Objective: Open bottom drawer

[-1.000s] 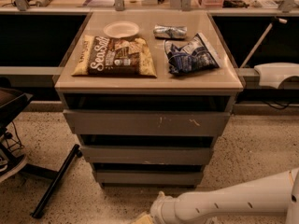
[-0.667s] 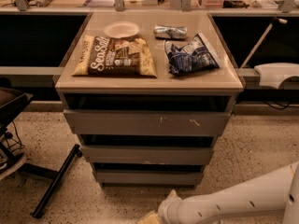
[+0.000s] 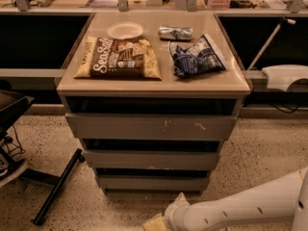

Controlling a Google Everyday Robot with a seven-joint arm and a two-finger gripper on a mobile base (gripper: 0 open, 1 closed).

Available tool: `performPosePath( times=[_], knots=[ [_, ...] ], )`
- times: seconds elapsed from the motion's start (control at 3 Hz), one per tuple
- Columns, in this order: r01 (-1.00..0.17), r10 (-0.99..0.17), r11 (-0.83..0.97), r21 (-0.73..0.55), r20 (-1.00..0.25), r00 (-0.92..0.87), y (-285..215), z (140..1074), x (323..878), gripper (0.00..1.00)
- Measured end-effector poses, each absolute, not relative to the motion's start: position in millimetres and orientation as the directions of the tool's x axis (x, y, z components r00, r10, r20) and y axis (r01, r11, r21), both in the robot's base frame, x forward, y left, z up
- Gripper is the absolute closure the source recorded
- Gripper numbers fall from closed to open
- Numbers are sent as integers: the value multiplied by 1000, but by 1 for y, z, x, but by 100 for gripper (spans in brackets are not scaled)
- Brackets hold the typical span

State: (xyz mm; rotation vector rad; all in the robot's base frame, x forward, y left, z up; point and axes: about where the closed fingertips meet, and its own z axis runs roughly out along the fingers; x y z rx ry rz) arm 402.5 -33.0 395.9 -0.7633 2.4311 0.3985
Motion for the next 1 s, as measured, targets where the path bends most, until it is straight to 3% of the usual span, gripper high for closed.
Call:
performPosePath(
  times=[0.33,1.0],
  knots=[
    [-598,-456,800,51,-596,-661,-32,378,427,0],
    [-450,-384,891,-60,-625,-679,-42,329,515,0]
  ],
)
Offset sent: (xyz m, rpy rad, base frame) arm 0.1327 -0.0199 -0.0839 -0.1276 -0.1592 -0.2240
